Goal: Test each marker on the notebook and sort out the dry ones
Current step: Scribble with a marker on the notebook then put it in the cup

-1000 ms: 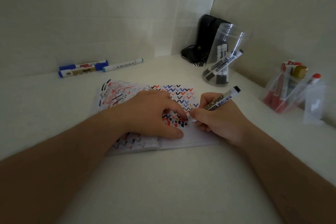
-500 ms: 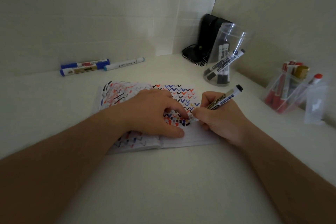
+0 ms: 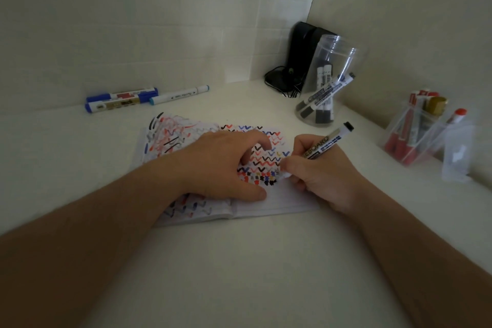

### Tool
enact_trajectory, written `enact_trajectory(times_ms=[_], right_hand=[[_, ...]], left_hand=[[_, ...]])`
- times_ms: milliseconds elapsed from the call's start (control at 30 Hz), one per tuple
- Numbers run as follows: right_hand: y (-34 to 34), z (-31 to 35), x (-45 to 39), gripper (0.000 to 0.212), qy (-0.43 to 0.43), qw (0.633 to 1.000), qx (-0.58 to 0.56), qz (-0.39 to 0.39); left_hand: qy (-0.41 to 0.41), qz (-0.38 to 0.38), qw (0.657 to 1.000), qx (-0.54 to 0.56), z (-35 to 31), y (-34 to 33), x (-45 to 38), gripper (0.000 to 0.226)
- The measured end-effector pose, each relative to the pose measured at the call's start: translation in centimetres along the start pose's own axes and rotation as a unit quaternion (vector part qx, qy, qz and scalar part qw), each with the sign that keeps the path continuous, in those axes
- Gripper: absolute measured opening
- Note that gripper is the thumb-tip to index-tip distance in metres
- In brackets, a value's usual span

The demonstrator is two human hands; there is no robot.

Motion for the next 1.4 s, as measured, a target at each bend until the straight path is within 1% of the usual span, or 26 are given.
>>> enact_trajectory(times_ms=[67,133,167,200,267,300,333,400,433,467,600,700,867,1100,1167,1267,1400], right_hand=[[0.3,0.1,-0.1,0.034,0.006,0.996,-0.087,0.0],[0.6,0.1,-0.1,0.029,0.013,0.984,-0.177,0.016],[0.8,0.1,-0.1,0.024,0.014,0.978,-0.208,0.025],[1.0,0.0,-0.2,0.02,0.015,0.973,-0.229,0.034],[1.4,0.0,-0.3,0.014,0.007,0.966,-0.255,0.048],[1.6,-0.1,-0.4,0.006,-0.002,0.962,-0.267,0.056],[1.8,-0.1,-0.5,0.006,-0.013,0.956,-0.286,0.067],[2.0,-0.3,-0.6,0.028,-0.03,0.945,-0.315,0.084],[2.1,-0.3,-0.6,0.034,-0.034,0.944,-0.318,0.079],[2.1,-0.3,-0.6,0.035,-0.034,0.945,-0.318,0.074],[1.8,-0.4,-0.6,0.011,-0.024,0.945,-0.322,0.062],[1.7,-0.4,-0.5,0.004,-0.014,0.95,-0.308,0.052],[1.5,-0.4,-0.6,0.008,-0.011,0.956,-0.29,0.037],[1.7,-0.3,-0.5,0.008,-0.033,0.956,-0.288,0.037],[1.7,-0.3,-0.5,0.005,-0.03,0.961,-0.273,0.033],[1.5,-0.3,-0.4,0.009,-0.024,0.966,-0.256,0.024],[1.4,-0.3,-0.4,0.008,-0.019,0.968,-0.248,0.026]], left_hand=[[0.024,0.003,0.999,0.048,0.3,0.1,0.0,0.057],[0.036,-0.001,0.996,0.076,0.8,0.4,0.1,0.055],[0.035,-0.016,0.996,0.076,1.0,0.7,0.2,0.056],[0.033,-0.035,0.996,0.082,1.2,1.0,0.3,0.053],[0.033,-0.062,0.991,0.113,1.3,1.4,0.4,0.04],[0.035,-0.069,0.988,0.131,1.4,1.5,0.5,0.033],[0.037,-0.072,0.986,0.147,1.3,1.6,0.5,0.029],[0.037,-0.078,0.981,0.175,1.1,1.7,0.6,0.027],[0.033,-0.084,0.979,0.182,0.9,1.8,0.6,0.026],[0.029,-0.091,0.979,0.182,0.8,1.9,0.6,0.024],[0.019,-0.093,0.982,0.163,0.9,1.8,0.5,0.016],[0.014,-0.09,0.983,0.158,1.0,1.4,0.4,0.016],[-0.008,-0.104,0.982,0.155,0.8,1.4,0.3,0.024],[-0.004,-0.103,0.984,0.145,1.1,1.4,0.2,0.024],[-0.004,-0.104,0.985,0.14,1.1,1.4,0.2,0.025],[-0.005,-0.106,0.987,0.122,1.1,1.4,0.3,0.027],[-0.012,-0.123,0.987,0.103,1.0,1.5,0.4,0.027]])
Point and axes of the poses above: each hand's wrist, its own x-axis away from the middle knuckle, its own y-axis out of the back of the hand, z = x × y, the point moved 2 cm from there along -x, towards the middle knuckle, and after that the axes turned 2 degrees about x, right-handed, at the moved point
